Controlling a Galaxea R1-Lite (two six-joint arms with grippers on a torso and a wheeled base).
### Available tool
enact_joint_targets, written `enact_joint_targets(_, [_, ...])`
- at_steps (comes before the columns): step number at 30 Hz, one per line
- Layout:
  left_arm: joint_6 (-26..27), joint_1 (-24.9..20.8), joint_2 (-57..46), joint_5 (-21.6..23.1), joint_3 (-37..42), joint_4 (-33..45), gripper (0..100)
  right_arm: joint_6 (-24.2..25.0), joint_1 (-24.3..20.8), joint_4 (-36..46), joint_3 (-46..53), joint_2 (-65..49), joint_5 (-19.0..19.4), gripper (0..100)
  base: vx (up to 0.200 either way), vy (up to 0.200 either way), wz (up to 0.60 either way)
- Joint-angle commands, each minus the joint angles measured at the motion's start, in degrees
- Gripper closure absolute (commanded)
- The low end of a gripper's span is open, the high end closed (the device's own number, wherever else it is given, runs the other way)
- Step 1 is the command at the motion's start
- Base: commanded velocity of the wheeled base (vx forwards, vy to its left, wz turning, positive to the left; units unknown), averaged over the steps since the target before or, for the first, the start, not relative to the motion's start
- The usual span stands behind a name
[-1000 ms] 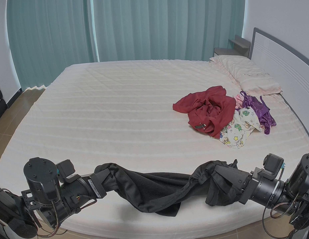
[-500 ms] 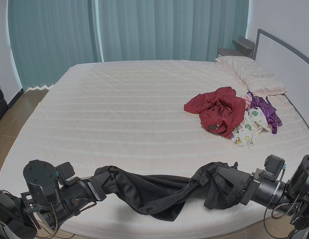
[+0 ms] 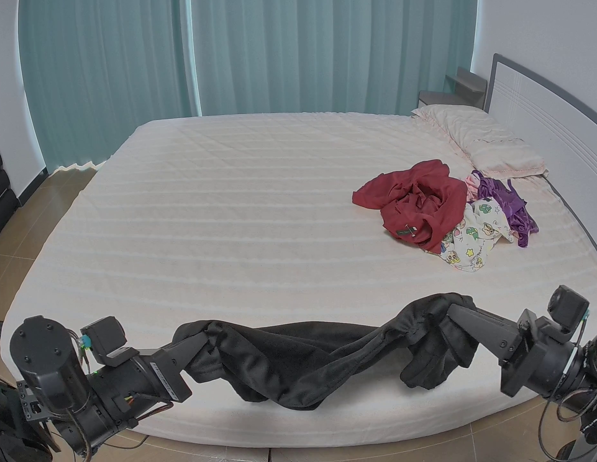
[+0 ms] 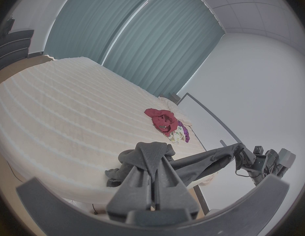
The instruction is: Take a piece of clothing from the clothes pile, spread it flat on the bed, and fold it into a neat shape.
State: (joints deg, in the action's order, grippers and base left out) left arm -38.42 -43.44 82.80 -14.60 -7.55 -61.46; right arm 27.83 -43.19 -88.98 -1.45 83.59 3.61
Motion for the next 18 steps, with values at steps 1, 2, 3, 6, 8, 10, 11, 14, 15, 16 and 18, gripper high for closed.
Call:
enact_joint_targets(1, [0.6, -1.1, -7.7, -0.3, 1.6, 1.0, 100, -0.6, -1.3, -0.6, 0.8, -9.0, 0.6, 100, -0.200, 0.000, 0.00])
enact_joint_targets(2, [0.6, -1.1, -9.3, -0.3, 1.8, 1.6, 100, -0.7, -1.4, -0.6, 0.7, -10.5, 0.5, 100, -0.200, 0.000, 0.00])
enact_joint_targets(3, [0.7, -1.1, -10.9, -0.5, 1.8, 2.4, 100, -0.8, -1.5, -0.6, 0.6, -12.0, 0.5, 100, -0.200, 0.000, 0.00])
enact_joint_targets(6, [1.2, -1.5, -16.8, -1.3, 1.5, 5.0, 100, -2.0, -2.6, 0.2, -0.4, -17.1, 0.6, 100, -0.200, 0.000, 0.00])
enact_joint_targets(8, [1.8, -1.7, -20.6, -1.5, 1.1, 6.8, 100, -1.9, -2.6, 3.0, -3.2, -19.9, 0.5, 100, -0.200, 0.000, 0.00])
enact_joint_targets(10, [2.4, -1.4, -23.6, -1.6, 0.2, 9.3, 100, -1.6, -2.3, 6.5, -7.0, -21.5, 0.3, 100, -0.200, 0.000, 0.00])
enact_joint_targets(11, [2.6, -1.0, -25.1, -1.6, -1.2, 11.2, 100, -1.5, -1.6, 9.0, -10.2, -22.2, 0.3, 100, -0.200, 0.000, 0.00])
enact_joint_targets(14, [2.6, 1.7, -26.2, -2.3, -5.6, 15.1, 100, -1.1, 3.5, 16.7, -21.2, -20.7, 0.3, 100, 0.000, 0.000, 0.00])
enact_joint_targets(15, [2.6, 2.6, -26.1, -2.4, -6.5, 15.5, 100, -0.9, 4.9, 18.4, -23.5, -20.1, 0.5, 100, 0.000, 0.000, 0.00])
enact_joint_targets(16, [2.5, 4.7, -25.8, -2.7, -8.6, 15.9, 100, 1.1, 8.1, 22.2, -28.6, -18.6, 0.9, 100, 0.000, 0.000, 0.00])
enact_joint_targets(18, [2.5, 7.8, -24.6, -2.2, -12.0, 17.0, 100, 6.4, 13.3, 27.5, -36.3, -15.0, 2.1, 100, 0.000, 0.000, 0.00])
